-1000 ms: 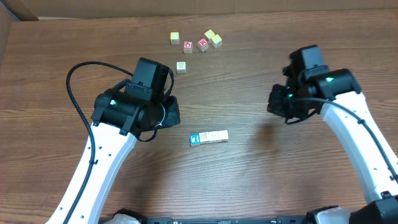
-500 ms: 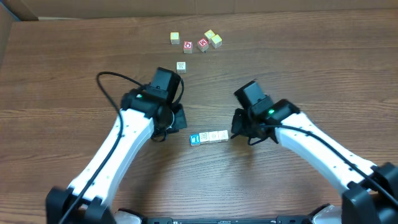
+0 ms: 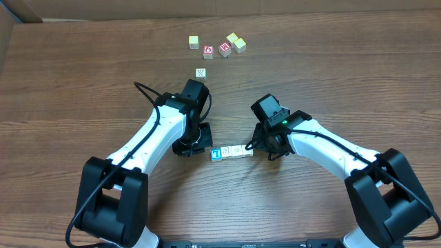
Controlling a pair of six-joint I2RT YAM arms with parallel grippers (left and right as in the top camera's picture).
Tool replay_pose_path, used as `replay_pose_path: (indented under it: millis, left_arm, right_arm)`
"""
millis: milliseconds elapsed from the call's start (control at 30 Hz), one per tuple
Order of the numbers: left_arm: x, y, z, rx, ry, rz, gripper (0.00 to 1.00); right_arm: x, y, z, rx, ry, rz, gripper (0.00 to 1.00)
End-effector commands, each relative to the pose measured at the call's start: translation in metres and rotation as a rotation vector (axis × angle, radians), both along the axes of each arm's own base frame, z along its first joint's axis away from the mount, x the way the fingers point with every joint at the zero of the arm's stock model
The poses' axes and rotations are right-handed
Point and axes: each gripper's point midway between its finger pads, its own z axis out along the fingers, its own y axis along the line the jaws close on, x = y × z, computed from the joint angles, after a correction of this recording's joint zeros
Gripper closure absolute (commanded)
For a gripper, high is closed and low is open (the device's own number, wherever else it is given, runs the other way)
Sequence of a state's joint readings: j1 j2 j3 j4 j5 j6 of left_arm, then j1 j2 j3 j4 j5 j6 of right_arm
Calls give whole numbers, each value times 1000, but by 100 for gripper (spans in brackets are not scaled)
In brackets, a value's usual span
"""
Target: Flip 4 blocks
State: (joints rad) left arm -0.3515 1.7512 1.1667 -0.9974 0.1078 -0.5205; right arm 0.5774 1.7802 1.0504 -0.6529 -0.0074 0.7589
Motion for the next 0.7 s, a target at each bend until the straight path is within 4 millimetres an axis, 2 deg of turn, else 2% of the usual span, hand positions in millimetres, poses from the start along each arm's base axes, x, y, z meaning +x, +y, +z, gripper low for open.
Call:
replay_pose_path:
  millis: [0,167,667]
  left_arm:
    - [-9,-3,-9,-12,38,-35,96]
    - [-18,-6,-17,-3,59,-57,96]
    - [-22,-10,-28,-2,43,-74,96]
  right_arm:
    - [-4,3,-2,21,19,0,96]
    - [-5,6,-3,37,22,4,96]
    - [-8,13,-7,57,27,19,96]
